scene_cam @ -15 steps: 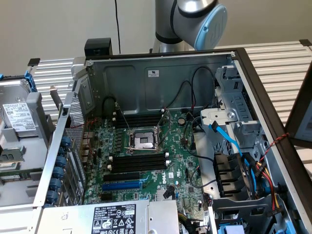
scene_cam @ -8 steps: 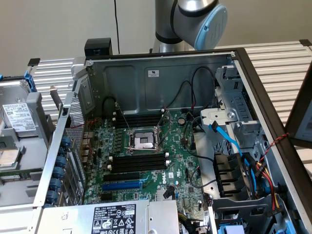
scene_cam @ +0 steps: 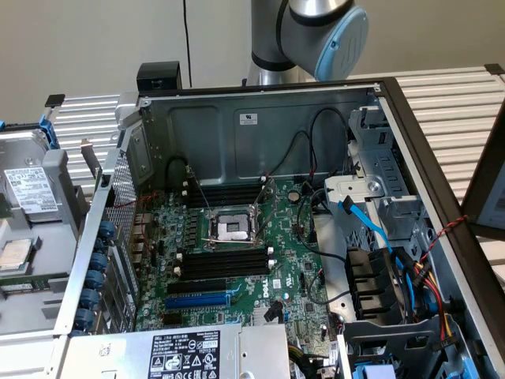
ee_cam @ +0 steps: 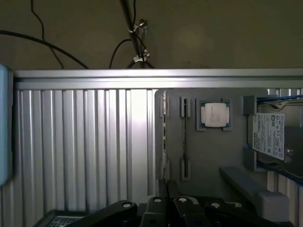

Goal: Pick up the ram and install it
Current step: 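Pick up the ram and move it above insertion slot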

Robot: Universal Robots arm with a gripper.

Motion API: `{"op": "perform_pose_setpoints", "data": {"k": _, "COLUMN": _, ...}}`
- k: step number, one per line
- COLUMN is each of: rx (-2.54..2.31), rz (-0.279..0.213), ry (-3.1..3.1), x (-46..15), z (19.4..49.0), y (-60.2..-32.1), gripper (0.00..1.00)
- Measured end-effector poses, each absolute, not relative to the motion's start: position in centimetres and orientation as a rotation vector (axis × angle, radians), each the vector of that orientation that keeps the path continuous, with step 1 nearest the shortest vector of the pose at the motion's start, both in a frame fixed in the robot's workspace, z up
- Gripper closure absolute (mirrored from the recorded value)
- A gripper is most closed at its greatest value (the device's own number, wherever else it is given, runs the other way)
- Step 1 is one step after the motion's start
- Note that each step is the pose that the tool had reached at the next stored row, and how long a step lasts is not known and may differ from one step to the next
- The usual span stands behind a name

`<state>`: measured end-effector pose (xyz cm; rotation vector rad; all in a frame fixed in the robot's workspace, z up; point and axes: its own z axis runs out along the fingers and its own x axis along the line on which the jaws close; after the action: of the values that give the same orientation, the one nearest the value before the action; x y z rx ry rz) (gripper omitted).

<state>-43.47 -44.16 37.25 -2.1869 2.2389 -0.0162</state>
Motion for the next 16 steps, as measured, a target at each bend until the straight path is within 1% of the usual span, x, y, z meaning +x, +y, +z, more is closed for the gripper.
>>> {"op": "perform_pose_setpoints", "data": {"k": 4, "rx": -2.187, "rz": -0.016, "ry": 2.239, "x": -43.4, "z": 38.7, "y": -44.2, "gripper": 0.88}}
{"op": "perform_pose_setpoints", "data": {"k": 9, "rx": -2.187, "rz": -0.017, "ry": 2.238, "x": -43.2, "z": 38.7, "y": -44.2, "gripper": 0.88}}
{"op": "perform_pose_setpoints", "data": {"k": 16, "rx": -2.187, "rz": -0.017, "ry": 2.238, "x": -40.0, "z": 38.7, "y": -44.2, "gripper": 0.88}}
